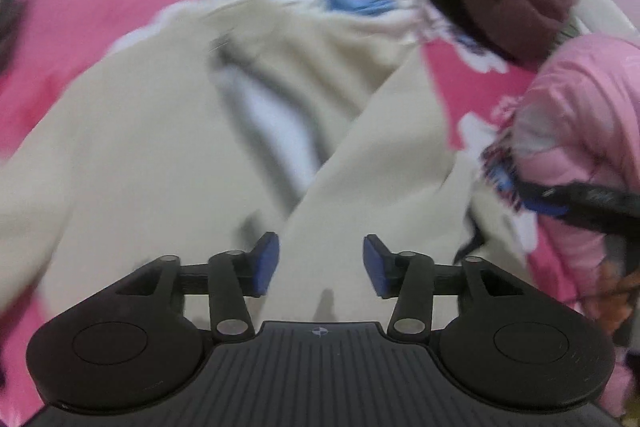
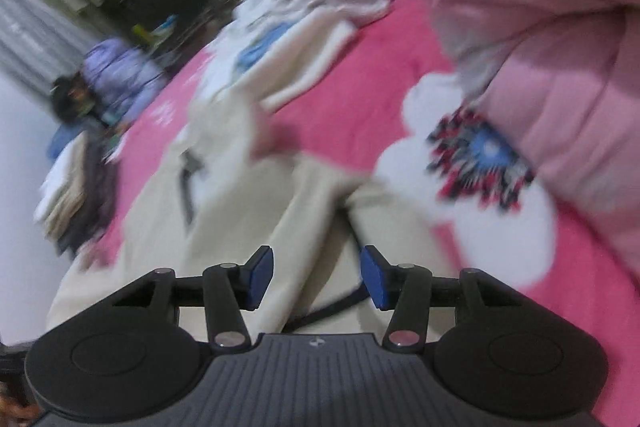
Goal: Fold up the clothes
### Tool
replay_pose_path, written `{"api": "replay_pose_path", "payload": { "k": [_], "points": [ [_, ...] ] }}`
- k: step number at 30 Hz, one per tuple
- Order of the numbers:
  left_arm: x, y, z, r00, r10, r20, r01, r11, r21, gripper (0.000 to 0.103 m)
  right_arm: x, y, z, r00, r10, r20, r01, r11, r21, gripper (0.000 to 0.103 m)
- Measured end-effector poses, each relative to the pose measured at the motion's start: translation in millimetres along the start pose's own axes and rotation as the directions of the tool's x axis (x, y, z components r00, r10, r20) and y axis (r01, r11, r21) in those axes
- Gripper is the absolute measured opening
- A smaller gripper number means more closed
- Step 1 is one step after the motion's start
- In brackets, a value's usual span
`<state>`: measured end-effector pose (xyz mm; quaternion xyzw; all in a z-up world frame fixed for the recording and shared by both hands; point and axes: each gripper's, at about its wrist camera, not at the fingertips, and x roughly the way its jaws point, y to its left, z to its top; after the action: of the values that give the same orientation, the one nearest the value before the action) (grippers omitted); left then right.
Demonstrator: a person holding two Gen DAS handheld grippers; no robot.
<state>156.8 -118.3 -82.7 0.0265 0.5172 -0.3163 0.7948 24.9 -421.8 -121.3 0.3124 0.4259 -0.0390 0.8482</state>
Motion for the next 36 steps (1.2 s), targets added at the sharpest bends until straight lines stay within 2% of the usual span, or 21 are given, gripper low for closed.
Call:
{"api": "replay_pose_path", "payload": {
  "k": [3, 5, 9, 11, 12, 14, 15, 16, 18, 19, 20, 21, 23, 25, 26, 27, 28, 29, 33, 35, 36],
  "points": [
    [42.9, -29.0, 50.8, 1.0, -0.026, -0.005, 0.026, 0.997, 0.073, 0.051, 26.9, 2.0, 21.5, 0.999, -0.032, 0.007, 0.032, 0.999, -0.022, 0.052],
    [73.0, -47.8, 79.8, 0.999, -0.025, -0.032, 0.029, 0.993, 0.11, 0.057, 47.5, 8.1, 33.8, 0.999, -0.045, -0.006, 0.045, 0.998, -0.053, 0.052],
    [131.2, -78.9, 124.4, 0.984, 0.098, -0.151, -0.068, 0.979, 0.191, 0.058, 84.5, 17.7, 51.7, 0.996, -0.068, -0.056, 0.06, 0.99, -0.125, 0.049],
    [151.0, -88.6, 134.2, 0.976, 0.134, -0.173, -0.089, 0.966, 0.243, 0.056, 100.0, 23.5, 54.0, 0.994, -0.082, -0.078, 0.067, 0.981, -0.18, 0.048],
    [158.5, -91.2, 135.7, 0.974, 0.137, -0.182, -0.085, 0.96, 0.267, 0.053, 107.2, 26.1, 54.0, 0.992, -0.09, -0.09, 0.069, 0.975, -0.211, 0.044],
    [167.8, -88.5, 135.2, 0.974, 0.116, -0.196, -0.059, 0.959, 0.277, 0.021, 117.9, 27.3, 51.9, 0.988, -0.107, -0.112, 0.076, 0.964, -0.255, 0.034],
    [167.7, -81.8, 134.3, 0.977, 0.09, -0.193, -0.04, 0.968, 0.249, 0.016, 121.6, 26.4, 50.6, 0.986, -0.112, -0.122, 0.076, 0.96, -0.268, 0.023],
    [164.9, -73.3, 133.7, 0.983, 0.052, -0.178, -0.014, 0.978, 0.209, 0.011, 120.4, 23.9, 49.3, 0.987, -0.105, -0.119, 0.071, 0.961, -0.266, 0.017],
    [145.3, -42.8, 127.3, 0.991, -0.102, -0.085, 0.109, 0.991, 0.081, 0.008, 106.6, 11.2, 49.8, 0.995, -0.05, -0.087, 0.034, 0.983, -0.179, 0.013],
    [134.1, -25.9, 122.9, 0.983, -0.183, -0.025, 0.184, 0.983, 0.017, 0.008, 98.1, 3.7, 51.0, 0.998, -0.004, -0.063, -0.003, 0.993, -0.114, 0.013],
    [122.9, -8.9, 118.5, 0.965, -0.259, 0.04, 0.261, 0.965, -0.042, 0.007, 89.9, -3.7, 52.4, 0.998, 0.043, -0.037, -0.045, 0.998, -0.051, 0.012],
    [114.7, 9.1, 112.2, 0.939, -0.326, 0.105, 0.336, 0.936, -0.104, 0.007, 82.7, -10.3, 52.0, 0.996, 0.091, -0.013, -0.091, 0.996, 0.009, 0.012],
    [108.4, 46.5, 94.7, 0.878, -0.423, 0.224, 0.47, 0.85, -0.239, 0.007, 79.3, -28.1, 48.8, 0.976, 0.212, 0.037, -0.215, 0.966, 0.141, 0.012],
    [111.1, 73.2, 77.5, 0.843, -0.457, 0.285, 0.535, 0.772, -0.344, 0.007, 76.6, -46.2, 45.4, 0.941, 0.324, 0.102, -0.34, 0.903, 0.264, 0.012],
    [111.5, 81.4, 70.1, 0.833, -0.462, 0.303, 0.55, 0.75, -0.368, 0.007, 79.1, -54.7, 43.7, 0.929, 0.348, 0.123, -0.37, 0.873, 0.319, 0.011],
    [110.4, 84.7, 64.5, 0.833, -0.46, 0.308, 0.55, 0.751, -0.365, 0.007, 82.2, -63.1, 42.0, 0.919, 0.367, 0.143, -0.393, 0.841, 0.372, 0.005],
    [108.4, 86.9, 58.6, 0.831, -0.459, 0.313, 0.551, 0.754, -0.358, 0.007, 82.9, -67.7, 41.2, 0.918, 0.364, 0.157, -0.397, 0.829, 0.394, 0.004],
    [105.4, 87.6, 53.1, 0.83, -0.458, 0.318, 0.552, 0.758, -0.347, 0.007, 80.4, -66.9, 43.2, 0.927, 0.339, 0.159, -0.375, 0.847, 0.376, 0.004],
    [98.8, 91.0, 42.7, 0.833, -0.448, 0.324, 0.543, 0.774, -0.324, 0.007, 65.3, -59.6, 49.0, 0.938, 0.313, 0.147, -0.345, 0.882, 0.321, 0.007],
    [96.5, 92.1, 41.0, 0.84, -0.435, 0.325, 0.531, 0.784, -0.322, 0.007, 58.0, -59.1, 47.6, 0.94, 0.318, 0.121, -0.34, 0.876, 0.342, 0.016],
    [95.0, 92.9, 40.3, 0.843, -0.428, 0.326, 0.524, 0.789, -0.32, 0.007, 54.4, -60.0, 45.3, 0.94, 0.324, 0.107, -0.34, 0.866, 0.366, 0.031]
  ]
}}
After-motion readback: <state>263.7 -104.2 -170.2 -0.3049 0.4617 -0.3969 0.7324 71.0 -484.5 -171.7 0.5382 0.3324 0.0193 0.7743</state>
